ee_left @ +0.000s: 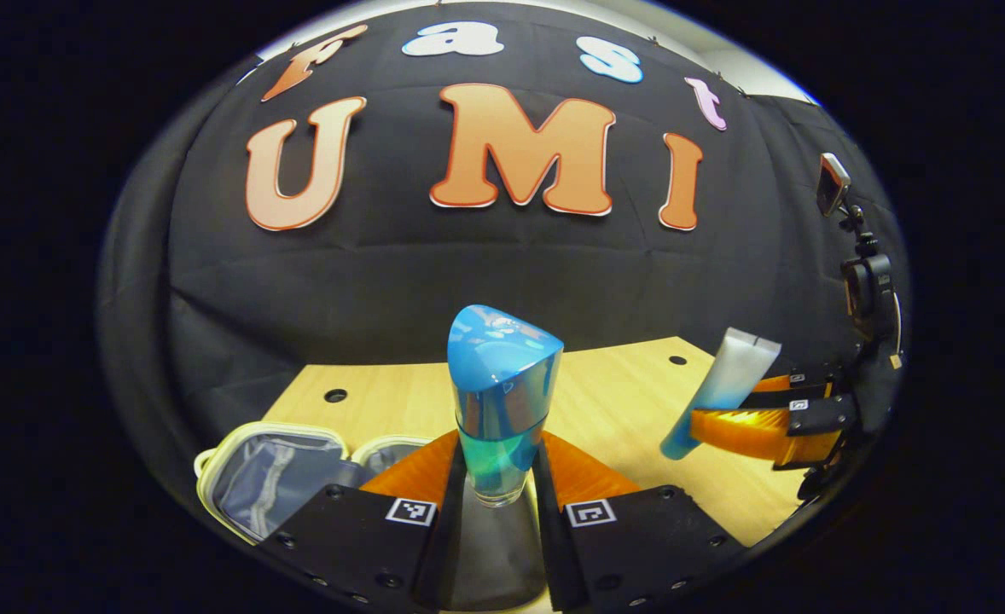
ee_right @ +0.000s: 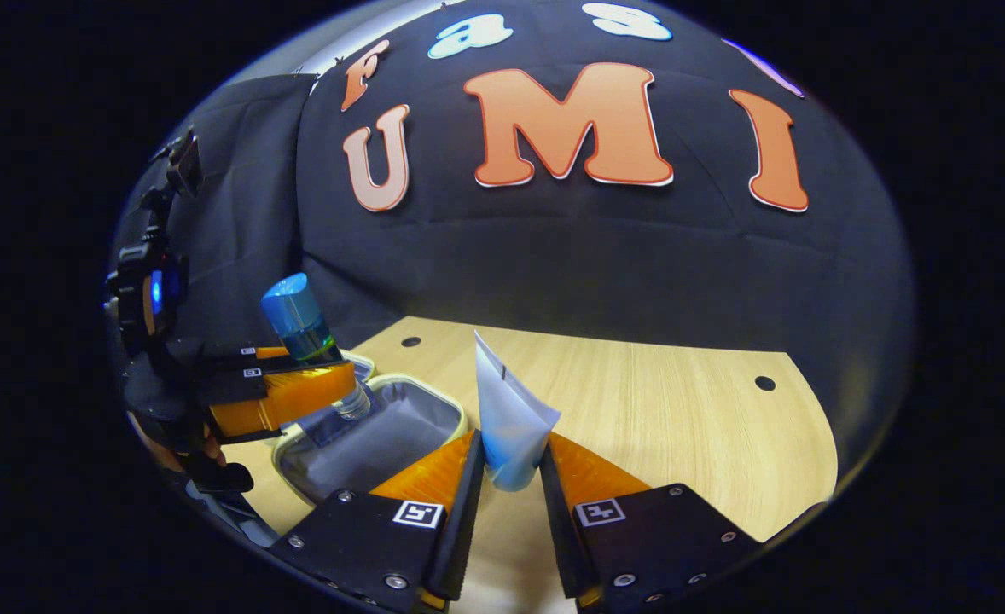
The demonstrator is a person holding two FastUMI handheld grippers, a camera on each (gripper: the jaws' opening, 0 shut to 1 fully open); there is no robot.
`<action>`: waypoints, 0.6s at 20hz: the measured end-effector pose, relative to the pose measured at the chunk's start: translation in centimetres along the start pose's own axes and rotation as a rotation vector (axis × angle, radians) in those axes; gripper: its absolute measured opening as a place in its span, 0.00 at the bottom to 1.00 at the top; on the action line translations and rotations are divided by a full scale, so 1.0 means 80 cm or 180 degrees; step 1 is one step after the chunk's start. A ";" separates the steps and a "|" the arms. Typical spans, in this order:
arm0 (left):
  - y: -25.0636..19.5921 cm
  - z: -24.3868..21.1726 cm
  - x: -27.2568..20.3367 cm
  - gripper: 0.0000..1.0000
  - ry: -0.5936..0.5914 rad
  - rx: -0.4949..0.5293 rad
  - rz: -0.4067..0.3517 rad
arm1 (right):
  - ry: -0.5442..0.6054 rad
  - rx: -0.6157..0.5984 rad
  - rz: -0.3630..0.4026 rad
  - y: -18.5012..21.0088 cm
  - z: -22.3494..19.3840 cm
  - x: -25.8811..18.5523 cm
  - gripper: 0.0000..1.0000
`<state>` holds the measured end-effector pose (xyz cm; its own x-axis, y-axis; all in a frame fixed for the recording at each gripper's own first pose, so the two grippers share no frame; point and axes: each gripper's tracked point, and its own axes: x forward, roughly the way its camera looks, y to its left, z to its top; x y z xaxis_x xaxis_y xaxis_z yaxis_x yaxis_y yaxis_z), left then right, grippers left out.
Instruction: First open the suitcase, pack the skin care products into it, and then close the suitcase.
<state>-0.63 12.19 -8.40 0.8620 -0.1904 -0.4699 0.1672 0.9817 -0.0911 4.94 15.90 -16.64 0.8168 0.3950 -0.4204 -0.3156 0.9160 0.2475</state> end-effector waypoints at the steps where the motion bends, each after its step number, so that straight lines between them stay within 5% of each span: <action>1: 0.015 0.000 -0.006 0.40 -0.0005 -0.0005 0.0029 | -0.0028 -0.0004 0.0010 0.008 0.008 0.002 0.42; 12: 0.102 -0.059 0.002 0.42 0.0468 -0.0085 -0.0095 | 0.0139 -0.0005 0.0092 0.091 -0.014 0.034 0.42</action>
<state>-1.36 20.14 -13.34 0.7771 -0.2194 -0.5898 0.1772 0.9756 -0.1294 4.34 23.74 -16.94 0.7856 0.4238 -0.4508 -0.3395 0.9044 0.2586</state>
